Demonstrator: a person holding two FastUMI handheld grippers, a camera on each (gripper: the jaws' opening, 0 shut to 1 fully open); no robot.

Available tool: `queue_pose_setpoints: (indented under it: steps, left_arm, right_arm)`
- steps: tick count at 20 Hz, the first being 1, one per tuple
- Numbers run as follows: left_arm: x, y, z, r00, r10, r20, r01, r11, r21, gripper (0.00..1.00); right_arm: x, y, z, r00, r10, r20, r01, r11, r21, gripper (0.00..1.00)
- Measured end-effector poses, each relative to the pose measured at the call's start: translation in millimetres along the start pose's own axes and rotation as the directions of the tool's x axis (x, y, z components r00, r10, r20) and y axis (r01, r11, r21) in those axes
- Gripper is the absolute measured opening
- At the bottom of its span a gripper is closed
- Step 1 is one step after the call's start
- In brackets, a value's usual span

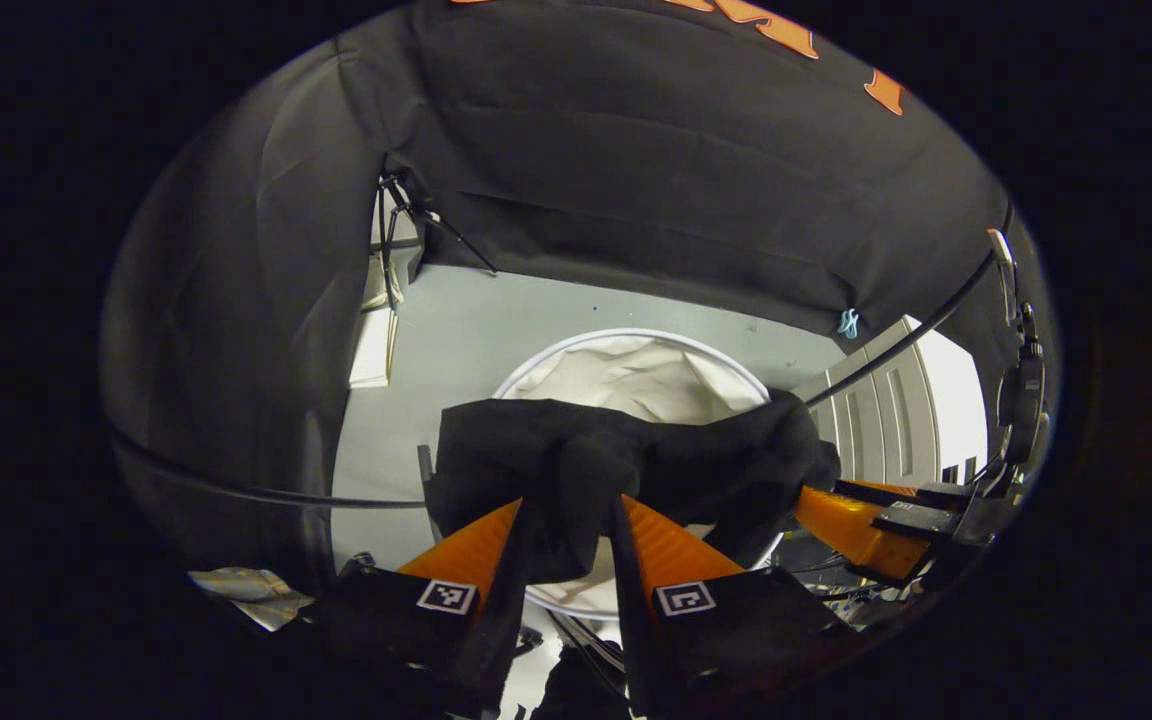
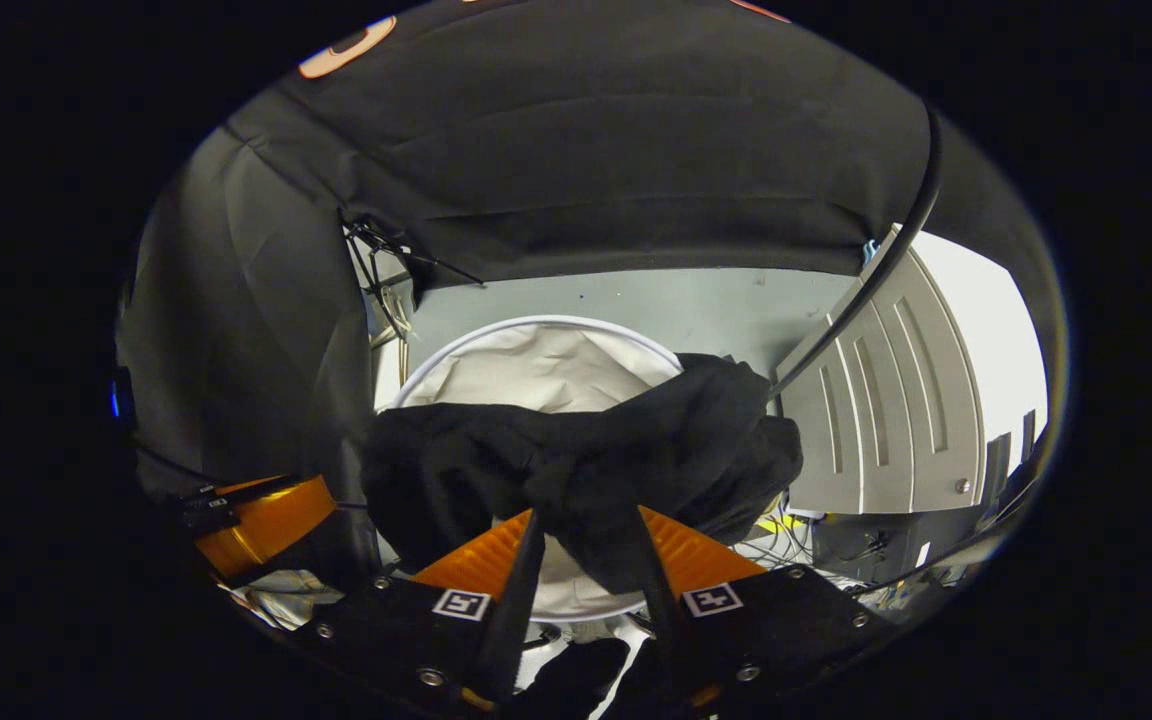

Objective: Grasp the clothes on the hanger with both hands and then place them into the laundry hamper below.

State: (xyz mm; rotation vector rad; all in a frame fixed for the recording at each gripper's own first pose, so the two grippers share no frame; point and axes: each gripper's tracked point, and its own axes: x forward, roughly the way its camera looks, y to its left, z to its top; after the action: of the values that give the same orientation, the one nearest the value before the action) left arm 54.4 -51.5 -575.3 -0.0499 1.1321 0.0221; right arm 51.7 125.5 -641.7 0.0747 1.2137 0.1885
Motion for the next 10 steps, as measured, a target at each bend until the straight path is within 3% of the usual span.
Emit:
queue_pose_setpoints:
  steps: [2,3,4,10]
  left_arm:
    - [-7,-1,2,1.000,0.000,0.005,0.000,1.000,0.003,0.84]
    - [-14,0,2,1.000,-0.002,0.011,0.002,1.000,0.004,1.00]
    - [-19,2,4,1.000,0.002,0.018,-0.002,1.000,0.005,0.97]
    - [-62,19,12,0.995,0.047,0.086,-0.046,0.999,-0.014,1.00]
  right_arm:
    - [-11,2,4,1.000,-0.004,0.019,0.004,1.000,-0.022,0.63]
    - [-15,3,5,1.000,-0.001,0.027,0.002,1.000,-0.030,0.78]
    - [-22,6,7,0.999,-0.001,0.038,0.003,0.999,-0.035,0.94]
    - [-82,15,21,0.994,0.004,0.110,0.000,0.999,-0.038,0.95]
